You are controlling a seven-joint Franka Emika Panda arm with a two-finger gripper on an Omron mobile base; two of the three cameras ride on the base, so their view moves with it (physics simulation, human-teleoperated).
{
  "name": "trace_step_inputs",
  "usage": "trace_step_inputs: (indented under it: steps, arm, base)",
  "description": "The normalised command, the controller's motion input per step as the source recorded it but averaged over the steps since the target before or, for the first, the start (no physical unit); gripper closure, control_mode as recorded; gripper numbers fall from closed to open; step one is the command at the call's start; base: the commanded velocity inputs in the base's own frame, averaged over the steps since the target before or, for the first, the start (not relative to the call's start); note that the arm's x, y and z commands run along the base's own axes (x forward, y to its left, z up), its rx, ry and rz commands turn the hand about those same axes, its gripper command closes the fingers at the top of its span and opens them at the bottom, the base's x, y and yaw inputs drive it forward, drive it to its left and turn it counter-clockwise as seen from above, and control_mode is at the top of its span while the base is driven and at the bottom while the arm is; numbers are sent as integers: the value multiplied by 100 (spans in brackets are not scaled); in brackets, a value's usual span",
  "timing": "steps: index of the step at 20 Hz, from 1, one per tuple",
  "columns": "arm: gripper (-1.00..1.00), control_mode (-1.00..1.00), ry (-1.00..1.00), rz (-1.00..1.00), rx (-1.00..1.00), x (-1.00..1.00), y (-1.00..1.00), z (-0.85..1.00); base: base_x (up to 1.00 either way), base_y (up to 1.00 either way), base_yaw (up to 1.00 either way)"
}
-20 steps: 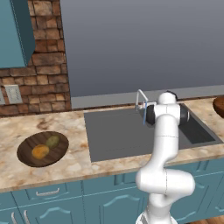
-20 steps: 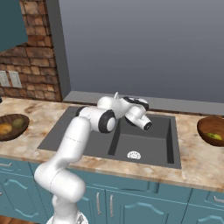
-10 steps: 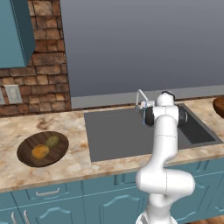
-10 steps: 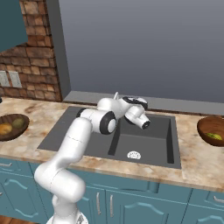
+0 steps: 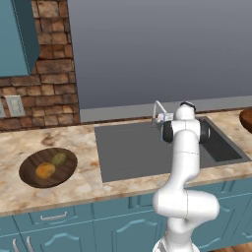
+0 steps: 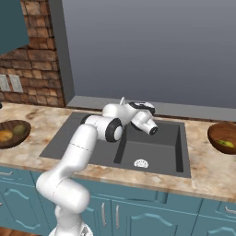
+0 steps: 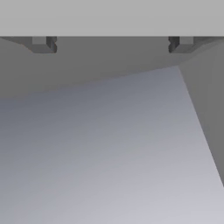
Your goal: Pick the potatos from the sink and place them in one bowl. Place the pear in the other bowl. Then turn off the sink faucet.
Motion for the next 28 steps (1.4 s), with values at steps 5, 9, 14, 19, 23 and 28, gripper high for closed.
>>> trace_step_inputs:
  steps: [5, 9, 14, 19, 23, 28]
  arm:
    - [-100, -100, 0, 0, 0, 9, 0, -7]
    - [-100, -100, 2, 0, 0, 0, 0, 0]
    - [-100, -100, 1, 0, 0, 0, 0, 0]
    - [-100, -100, 3, 0, 0, 10, 0, -23]
    - [-100, -100, 2, 0, 0, 23, 0, -37]
    - [100, -100, 2, 0, 0, 5, 0, -10]
  base:
    - [0, 0, 0]
    - [0, 0, 0]
    - [0, 0, 0]
    - [0, 0, 0]
    - [0, 0, 0]
    - [0, 0, 0]
